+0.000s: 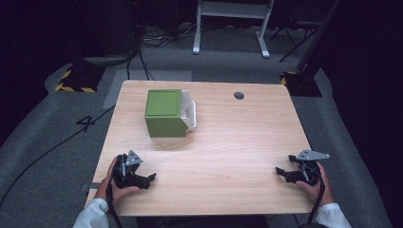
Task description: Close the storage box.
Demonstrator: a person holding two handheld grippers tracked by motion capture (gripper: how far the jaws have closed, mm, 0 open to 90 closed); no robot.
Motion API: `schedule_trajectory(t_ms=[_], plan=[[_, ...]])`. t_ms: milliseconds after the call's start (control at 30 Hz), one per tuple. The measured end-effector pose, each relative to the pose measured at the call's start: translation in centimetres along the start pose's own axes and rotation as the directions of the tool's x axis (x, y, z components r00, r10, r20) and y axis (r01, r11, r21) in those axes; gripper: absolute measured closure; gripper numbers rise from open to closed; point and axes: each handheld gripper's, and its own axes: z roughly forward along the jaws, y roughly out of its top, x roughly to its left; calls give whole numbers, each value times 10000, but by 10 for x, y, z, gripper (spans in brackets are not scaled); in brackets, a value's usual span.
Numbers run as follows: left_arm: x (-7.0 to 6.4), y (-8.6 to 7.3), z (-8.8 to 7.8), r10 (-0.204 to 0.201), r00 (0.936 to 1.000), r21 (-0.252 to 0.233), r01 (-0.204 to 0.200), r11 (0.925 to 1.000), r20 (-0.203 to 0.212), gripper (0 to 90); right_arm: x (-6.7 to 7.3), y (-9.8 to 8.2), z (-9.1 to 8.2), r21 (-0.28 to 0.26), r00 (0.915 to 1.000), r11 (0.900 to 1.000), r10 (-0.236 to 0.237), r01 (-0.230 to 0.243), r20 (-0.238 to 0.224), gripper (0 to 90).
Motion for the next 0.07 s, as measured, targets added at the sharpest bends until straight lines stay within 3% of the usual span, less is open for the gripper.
schedule_trajectory(t_ms=[67], plan=[[0,0,0,-34,10000,-8,34,10000,-20,2,0,0,0,1,10000,10000,3,-3,-1,148]])
